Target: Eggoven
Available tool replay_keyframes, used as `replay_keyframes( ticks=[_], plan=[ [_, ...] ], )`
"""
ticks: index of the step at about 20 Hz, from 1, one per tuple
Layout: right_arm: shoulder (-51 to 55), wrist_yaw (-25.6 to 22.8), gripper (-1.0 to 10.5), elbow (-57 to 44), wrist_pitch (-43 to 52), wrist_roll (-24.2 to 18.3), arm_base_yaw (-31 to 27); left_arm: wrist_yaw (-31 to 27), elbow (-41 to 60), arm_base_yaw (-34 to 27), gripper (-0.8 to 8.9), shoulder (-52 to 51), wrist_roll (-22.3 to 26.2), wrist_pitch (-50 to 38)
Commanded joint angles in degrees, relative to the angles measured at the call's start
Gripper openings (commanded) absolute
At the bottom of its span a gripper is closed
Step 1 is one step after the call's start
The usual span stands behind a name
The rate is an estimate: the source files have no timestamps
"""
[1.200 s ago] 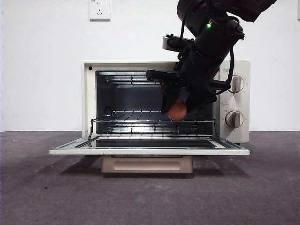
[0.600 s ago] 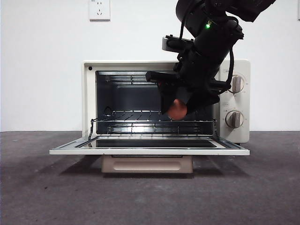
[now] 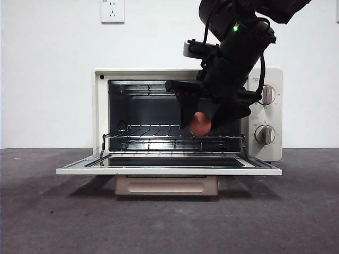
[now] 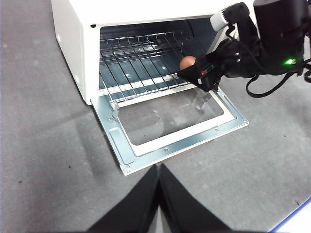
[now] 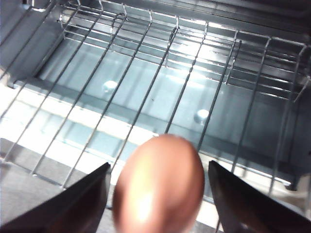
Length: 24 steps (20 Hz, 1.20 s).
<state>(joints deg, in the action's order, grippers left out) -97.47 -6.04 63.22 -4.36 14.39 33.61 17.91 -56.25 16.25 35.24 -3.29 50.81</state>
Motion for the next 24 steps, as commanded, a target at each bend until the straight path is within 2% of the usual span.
replay_keyframes(
  ticks=[1,6,9,13,17,24],
  plan=[
    [2.1,-0.2,3.2,0.4,-0.4,0.6,0.5,0.1,-0.4,0.1,0.06,0.7,0.9,-0.7],
    [8.2,0.0,3.2,0.4,-6.4,0.6,1.5,0.1,-0.4,0.1,0.06,2.5,0.9,-1.6],
    [15.1,0.0,3.2,0.4,-11.8,0.6,3.4,0.1,0.3,-0.1,0.06,5.3,1.1,-4.9],
    [27.3,0.0,3.2,0.4,-20.5,-0.1,6.3,0.2,5.7,-3.5,0.06,11.8,-1.5,-15.6],
    [39.6,0.0,3.2,0.4,-29.8,-0.1,7.3,6.0,12.4,-6.3,0.06,20.5,-6.1,-28.2],
    [55.6,-1.7,3.2,0.4,-38.2,0.0,7.3,8.3,13.2,-7.9,0.06,41.0,-8.1,-40.4]
  ],
)
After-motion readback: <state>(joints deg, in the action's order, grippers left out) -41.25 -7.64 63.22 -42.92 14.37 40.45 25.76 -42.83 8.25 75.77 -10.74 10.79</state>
